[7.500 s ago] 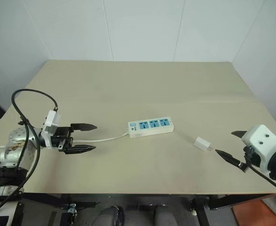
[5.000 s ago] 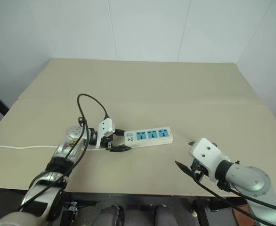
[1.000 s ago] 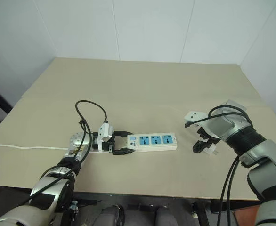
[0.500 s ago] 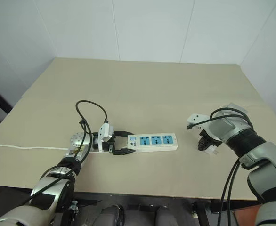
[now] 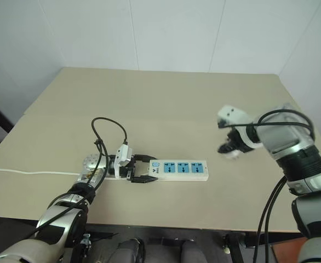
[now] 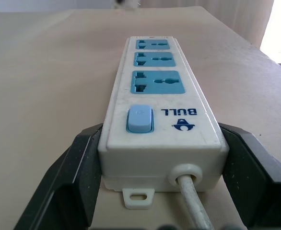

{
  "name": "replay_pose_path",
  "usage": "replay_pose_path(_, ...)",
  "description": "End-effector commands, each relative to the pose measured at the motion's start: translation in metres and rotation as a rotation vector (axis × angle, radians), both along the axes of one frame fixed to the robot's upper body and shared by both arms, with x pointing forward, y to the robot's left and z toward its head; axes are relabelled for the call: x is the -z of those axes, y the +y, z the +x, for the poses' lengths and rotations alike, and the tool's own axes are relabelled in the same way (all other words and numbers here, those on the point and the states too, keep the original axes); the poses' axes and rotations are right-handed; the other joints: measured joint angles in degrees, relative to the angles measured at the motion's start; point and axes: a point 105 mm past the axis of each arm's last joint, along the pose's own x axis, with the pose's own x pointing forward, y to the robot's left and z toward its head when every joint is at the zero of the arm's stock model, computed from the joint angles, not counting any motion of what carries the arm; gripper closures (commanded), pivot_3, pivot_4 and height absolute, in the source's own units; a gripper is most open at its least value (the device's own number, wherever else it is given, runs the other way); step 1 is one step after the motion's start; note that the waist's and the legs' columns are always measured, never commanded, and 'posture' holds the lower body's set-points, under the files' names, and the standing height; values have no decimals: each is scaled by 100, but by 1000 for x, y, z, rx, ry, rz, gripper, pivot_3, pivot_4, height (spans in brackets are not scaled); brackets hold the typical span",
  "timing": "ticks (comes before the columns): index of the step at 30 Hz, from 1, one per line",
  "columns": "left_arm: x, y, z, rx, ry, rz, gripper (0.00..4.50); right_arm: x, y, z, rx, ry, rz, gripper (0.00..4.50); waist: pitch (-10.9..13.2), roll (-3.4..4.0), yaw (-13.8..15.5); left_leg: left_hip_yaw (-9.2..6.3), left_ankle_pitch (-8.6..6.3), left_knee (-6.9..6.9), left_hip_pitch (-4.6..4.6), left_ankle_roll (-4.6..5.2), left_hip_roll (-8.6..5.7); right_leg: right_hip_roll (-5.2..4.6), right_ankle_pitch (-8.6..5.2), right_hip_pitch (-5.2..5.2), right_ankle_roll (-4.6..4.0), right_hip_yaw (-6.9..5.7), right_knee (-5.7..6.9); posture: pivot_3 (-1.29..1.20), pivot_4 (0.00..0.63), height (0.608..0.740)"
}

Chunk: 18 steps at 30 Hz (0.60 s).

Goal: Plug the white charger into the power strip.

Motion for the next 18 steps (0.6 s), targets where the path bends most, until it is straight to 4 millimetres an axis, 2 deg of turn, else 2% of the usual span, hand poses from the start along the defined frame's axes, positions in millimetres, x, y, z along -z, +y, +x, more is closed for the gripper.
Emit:
replay_pose_path(1, 0, -5, -4, 53, -15, 40, 1257, -17, 28, -15, -236, -167, 254, 3382, -5, -10, 13, -4, 0, 1, 1, 0, 0, 0, 0, 6, 0, -4, -2, 0, 150, 740)
replay_pose_path(3, 0, -5, -4, 55, -14, 41, 1257, -10, 43, -24, -340, -222, 358, 3382, -9, -16, 3, -13, 0, -1, 11, 1, 1, 2, 0, 25, 1, -14, -14, 0, 150, 740)
replay_pose_path(10, 3, -1, -5, 39, 25, 25, 1257, 3, 86, -31, -479, -330, 696, 3382, -6, -10, -30, -9, 1, 2, 33, 1, -1, 2, 4, 36, 0, -6, 1, 0, 150, 740)
replay_pose_path(15, 1, -2, -5, 41, 27, 20, 1257, 5, 99, -29, -539, -352, 847, 3382, -6, -11, -20, -10, 1, 1, 32, 1, -1, 2, 4, 39, 0, -7, -3, 0, 150, 740)
replay_pose_path(18, -1, 0, -4, 41, 17, 27, 1257, 17, 107, -30, -584, -328, 847, 3382, -6, -10, -27, -10, 1, 1, 33, 1, 0, 2, 4, 38, 0, -7, -2, 0, 150, 740)
